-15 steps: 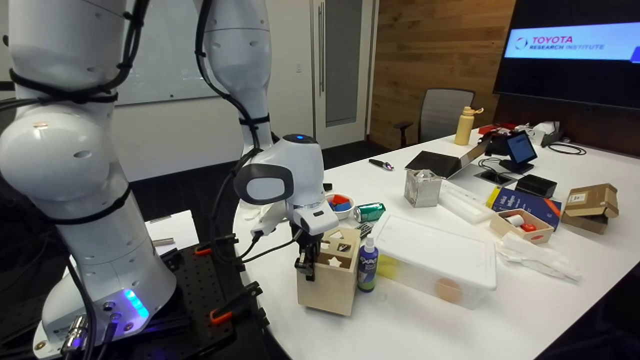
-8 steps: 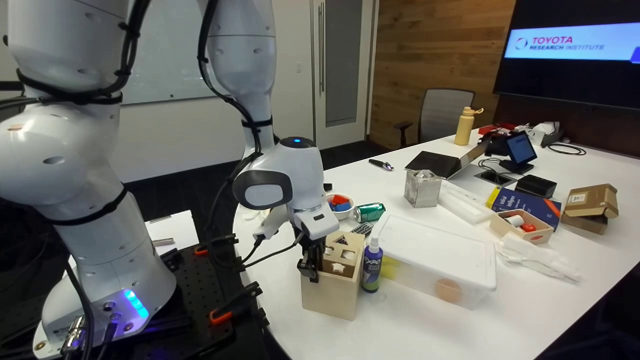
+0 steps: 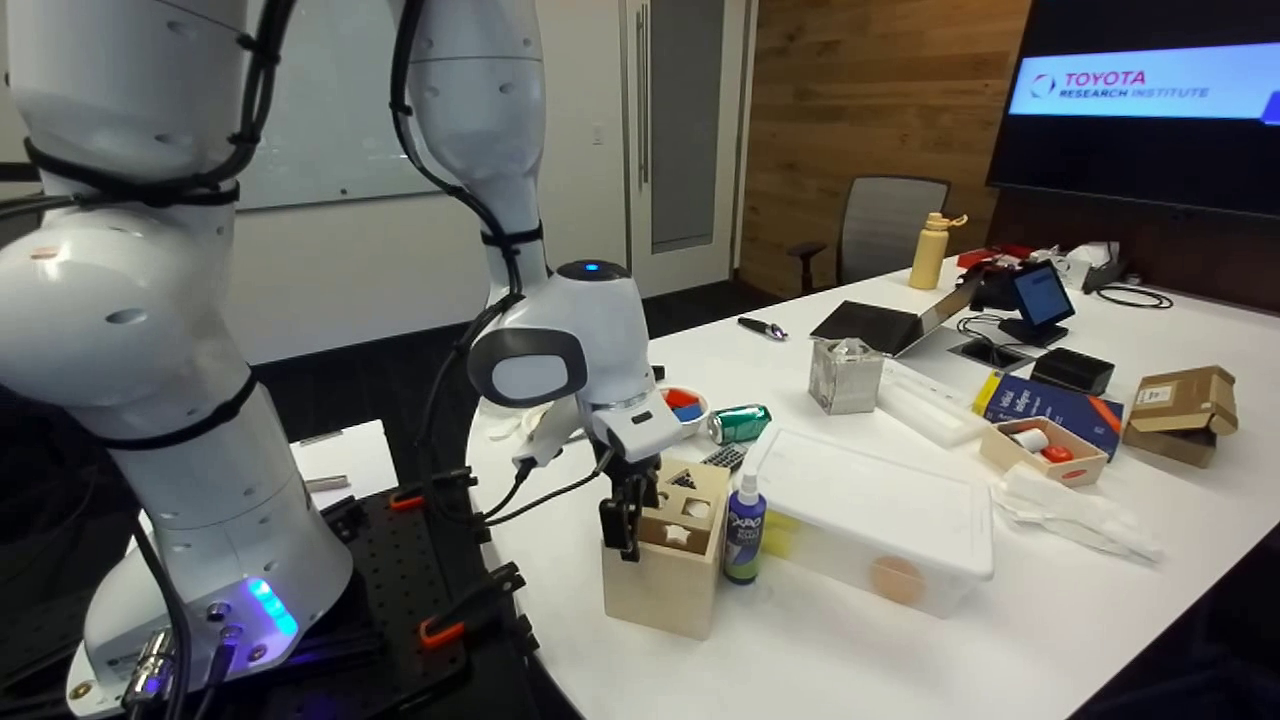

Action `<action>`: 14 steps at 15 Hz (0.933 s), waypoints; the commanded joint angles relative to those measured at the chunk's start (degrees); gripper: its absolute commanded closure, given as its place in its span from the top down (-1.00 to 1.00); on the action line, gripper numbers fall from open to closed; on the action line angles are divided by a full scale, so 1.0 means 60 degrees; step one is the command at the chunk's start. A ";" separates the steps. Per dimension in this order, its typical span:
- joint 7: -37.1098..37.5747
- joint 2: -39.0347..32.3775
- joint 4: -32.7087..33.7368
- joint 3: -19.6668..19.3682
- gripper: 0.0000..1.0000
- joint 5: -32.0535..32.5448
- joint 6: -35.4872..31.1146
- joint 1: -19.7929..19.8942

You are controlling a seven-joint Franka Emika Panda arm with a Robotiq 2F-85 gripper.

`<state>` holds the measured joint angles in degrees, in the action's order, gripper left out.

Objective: Move the object slightly to the right

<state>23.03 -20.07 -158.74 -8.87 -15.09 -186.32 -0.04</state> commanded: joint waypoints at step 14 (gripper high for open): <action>-0.0423 0.3981 0.1374 -0.1422 1.00 0.2101 0.5966 -0.3875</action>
<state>21.53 0.30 -151.85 -28.35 -3.32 -156.68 -34.09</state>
